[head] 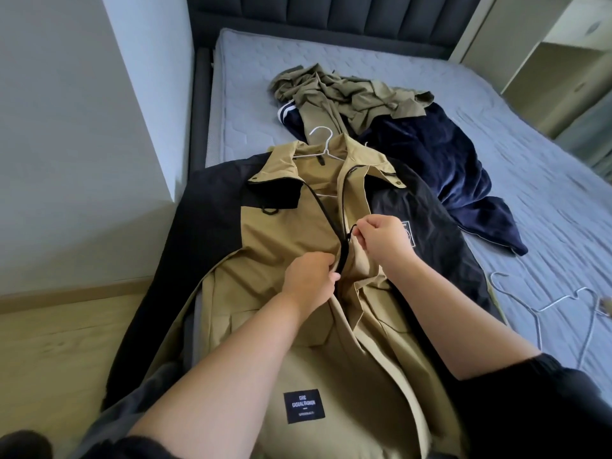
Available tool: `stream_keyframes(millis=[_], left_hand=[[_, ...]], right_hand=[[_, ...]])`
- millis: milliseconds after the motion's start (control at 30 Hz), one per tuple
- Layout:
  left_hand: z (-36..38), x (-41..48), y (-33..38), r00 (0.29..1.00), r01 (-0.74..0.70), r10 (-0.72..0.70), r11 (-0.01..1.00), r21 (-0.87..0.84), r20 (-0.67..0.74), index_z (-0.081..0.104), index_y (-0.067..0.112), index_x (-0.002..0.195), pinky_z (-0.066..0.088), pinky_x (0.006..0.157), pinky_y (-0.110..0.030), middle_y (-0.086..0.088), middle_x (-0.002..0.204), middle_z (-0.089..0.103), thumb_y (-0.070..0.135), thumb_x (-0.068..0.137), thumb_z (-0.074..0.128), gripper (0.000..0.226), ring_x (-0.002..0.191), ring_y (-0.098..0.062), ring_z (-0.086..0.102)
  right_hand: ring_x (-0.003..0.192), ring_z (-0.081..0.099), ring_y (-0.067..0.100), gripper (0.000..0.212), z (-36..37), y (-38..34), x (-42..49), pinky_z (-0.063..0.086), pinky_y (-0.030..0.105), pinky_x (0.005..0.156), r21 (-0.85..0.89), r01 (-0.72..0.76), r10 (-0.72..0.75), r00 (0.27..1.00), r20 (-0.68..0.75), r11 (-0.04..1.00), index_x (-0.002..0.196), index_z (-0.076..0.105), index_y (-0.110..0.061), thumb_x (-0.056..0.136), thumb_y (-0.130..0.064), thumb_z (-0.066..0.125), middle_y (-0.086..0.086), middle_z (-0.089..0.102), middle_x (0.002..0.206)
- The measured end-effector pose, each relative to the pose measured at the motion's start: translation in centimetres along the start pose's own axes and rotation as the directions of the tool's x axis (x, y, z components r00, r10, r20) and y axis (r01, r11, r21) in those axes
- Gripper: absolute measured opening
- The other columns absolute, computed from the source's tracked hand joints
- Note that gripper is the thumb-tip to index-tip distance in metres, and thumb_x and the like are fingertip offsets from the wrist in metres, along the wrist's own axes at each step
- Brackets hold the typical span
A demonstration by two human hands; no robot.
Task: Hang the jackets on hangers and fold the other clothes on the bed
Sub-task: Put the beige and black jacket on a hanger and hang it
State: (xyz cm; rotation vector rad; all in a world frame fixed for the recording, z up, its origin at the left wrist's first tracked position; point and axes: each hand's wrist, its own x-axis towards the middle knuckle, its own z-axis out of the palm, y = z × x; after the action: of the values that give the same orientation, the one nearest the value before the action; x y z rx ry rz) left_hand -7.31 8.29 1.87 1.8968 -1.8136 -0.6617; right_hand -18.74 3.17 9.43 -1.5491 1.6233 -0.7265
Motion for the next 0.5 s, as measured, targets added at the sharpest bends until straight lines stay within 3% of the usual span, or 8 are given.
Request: stream_keyframes(millis=[167,300,500], left_hand=[[-0.1,-0.3,-0.5,0.999,-0.033,0.032,0.999,0.016,0.04,0.05,0.014,0.077,0.042,0.073,-0.031,-0.001,0.081,0.059,0.025,0.091,0.056,0.02,0.081,-0.022,0.054],[-0.2,-0.6,-1.1,0.998,-0.01,0.006,0.998,0.067,0.06,0.031,0.015,0.064,0.036,0.066,-0.031,0.005,0.064,0.039,0.027,0.092,0.057,0.04,0.071,-0.022,0.044],[-0.1,-0.9,-1.7,0.994,0.053,-0.06,0.996,0.075,0.093,0.03,0.016,0.063,0.036,0.063,-0.032,0.002,0.064,0.04,0.027,0.093,0.057,0.041,0.068,-0.023,0.045]], right_hand=[[0.048,0.035,0.015,0.037,0.6,-0.6,0.8,0.033,0.022,0.05,0.171,-0.163,0.158,0.987,0.042,0.972,0.064,0.057,-0.01,0.098,-0.011,0.044,0.004,0.044,0.054],[0.049,0.036,0.016,0.038,1.2,-1.2,1.4,0.033,0.024,0.051,0.153,-0.145,0.141,0.989,0.037,0.977,0.062,0.058,-0.012,0.097,-0.013,0.045,0.004,0.045,0.056],[0.05,0.039,0.013,0.036,1.9,-1.8,1.6,0.032,0.024,0.051,0.215,-0.153,0.155,0.988,0.006,0.965,0.062,0.058,-0.014,0.096,-0.013,0.047,0.003,0.051,0.061]])
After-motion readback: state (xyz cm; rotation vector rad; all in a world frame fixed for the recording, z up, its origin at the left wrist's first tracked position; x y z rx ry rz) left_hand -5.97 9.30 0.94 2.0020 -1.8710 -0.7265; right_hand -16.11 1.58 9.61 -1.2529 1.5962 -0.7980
